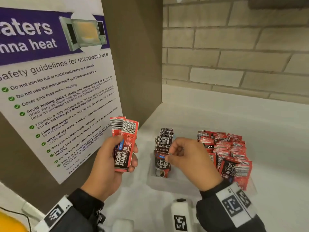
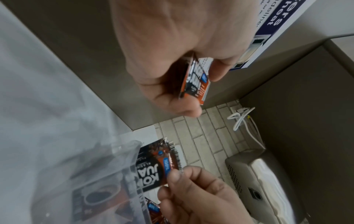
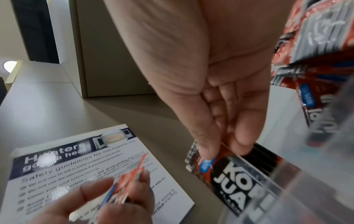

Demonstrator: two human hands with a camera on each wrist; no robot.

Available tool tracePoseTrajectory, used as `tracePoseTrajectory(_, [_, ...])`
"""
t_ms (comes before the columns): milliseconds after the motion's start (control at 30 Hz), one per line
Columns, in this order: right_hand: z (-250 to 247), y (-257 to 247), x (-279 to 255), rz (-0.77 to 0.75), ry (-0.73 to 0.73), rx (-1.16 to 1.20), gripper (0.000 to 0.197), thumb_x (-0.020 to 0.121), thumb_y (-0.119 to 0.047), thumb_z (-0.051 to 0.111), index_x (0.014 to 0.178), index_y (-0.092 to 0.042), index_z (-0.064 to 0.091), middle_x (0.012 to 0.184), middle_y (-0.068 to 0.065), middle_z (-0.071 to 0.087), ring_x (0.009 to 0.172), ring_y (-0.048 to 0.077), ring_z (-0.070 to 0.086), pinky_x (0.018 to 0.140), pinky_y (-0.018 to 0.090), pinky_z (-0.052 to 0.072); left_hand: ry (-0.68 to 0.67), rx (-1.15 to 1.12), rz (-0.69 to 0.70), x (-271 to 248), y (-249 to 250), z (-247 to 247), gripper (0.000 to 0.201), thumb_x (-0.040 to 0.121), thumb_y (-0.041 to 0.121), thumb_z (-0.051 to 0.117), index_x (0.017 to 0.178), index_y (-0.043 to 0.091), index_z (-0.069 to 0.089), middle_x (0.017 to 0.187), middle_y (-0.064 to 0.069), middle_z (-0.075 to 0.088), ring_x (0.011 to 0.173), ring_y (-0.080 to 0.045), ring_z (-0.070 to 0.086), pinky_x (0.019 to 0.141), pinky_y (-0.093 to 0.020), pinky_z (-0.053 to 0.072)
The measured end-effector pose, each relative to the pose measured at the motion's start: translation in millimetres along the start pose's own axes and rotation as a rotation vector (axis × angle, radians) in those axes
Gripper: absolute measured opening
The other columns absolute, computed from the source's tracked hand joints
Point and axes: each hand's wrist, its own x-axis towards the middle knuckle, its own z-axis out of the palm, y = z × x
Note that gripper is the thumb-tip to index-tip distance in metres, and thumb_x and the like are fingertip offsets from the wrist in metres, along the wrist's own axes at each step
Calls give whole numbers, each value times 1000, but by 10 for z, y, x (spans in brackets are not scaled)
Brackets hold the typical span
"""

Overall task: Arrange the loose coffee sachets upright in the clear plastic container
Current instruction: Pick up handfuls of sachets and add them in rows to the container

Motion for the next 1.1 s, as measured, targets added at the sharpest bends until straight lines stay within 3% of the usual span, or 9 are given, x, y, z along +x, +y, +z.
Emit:
tracePoseTrajectory(100, [63,18,7,-2,32,6,23,76,-8,72,65,-20,56,64,-7,57,54,1,48,57,13,44,-34,16,-13,-1,-19,-4,30,76,26,51,94,3,59,64,-10,59,43,-20,51,36,-23,39])
tracePoseTrajectory(267, [115,47,19,20,53,32,33,75,-8,75,71,-22,45,65,-2,55,52,3,47,54,11,41,-47,39,-19,7,-48,-5,36,71,28,47,94,3,59,68,-9,60,46,-20,54,37,-25,40])
tracePoseTrajectory(400, [118,81,22,66,19,49,44,72,-7,76,74,-24,35,67,-3,53,55,5,48,52,11,39,-31,57,-10,-11,-60,8,27,80,22,47,94,5,61,70,-8,61,47,-20,55,38,-25,41])
tracePoseTrajectory(500, [104,88,25,90,-6,62,46,71,-6,76,75,-23,33,67,-2,52,55,6,48,53,14,40,0,67,-15,-13,-67,25,26,93,12,36,93,5,61,70,-7,62,47,-19,56,38,-25,44])
tracePoseTrajectory(733, [-17,57,7,76,-42,42,43,72,-10,77,80,-20,36,69,-2,50,55,5,44,51,12,39,41,68,-41,-6,-74,41,23,96,11,39,94,6,61,67,-6,61,52,-18,63,46,-30,53])
tracePoseTrajectory(833, [-79,0,-6,31,54,44,37,74,-18,76,80,-18,40,70,-1,48,56,8,41,53,16,36,39,45,-30,9,-57,62,16,95,11,46,96,7,61,71,-7,65,64,-20,68,60,-38,60])
tracePoseTrajectory(933, [-119,-136,-35,-46,162,181,24,79,-23,71,81,-17,48,70,-3,51,58,3,45,57,14,40,-22,69,7,20,-10,95,20,82,17,57,99,12,64,79,-2,72,72,-14,69,63,-29,59])
tracePoseTrajectory(1033, [-69,-271,-79,-65,38,388,20,78,-20,72,89,-18,55,78,1,59,64,2,52,62,15,46,-109,48,33,26,57,192,21,79,18,57,98,13,65,82,-1,73,71,-12,69,61,-23,56])
tracePoseTrajectory(1100, [4,-320,-100,-77,-38,522,24,77,-12,73,94,-17,57,85,10,61,66,8,54,65,23,49,-145,44,42,26,72,266,23,80,20,55,100,12,65,83,-3,73,72,-13,70,61,-24,56])
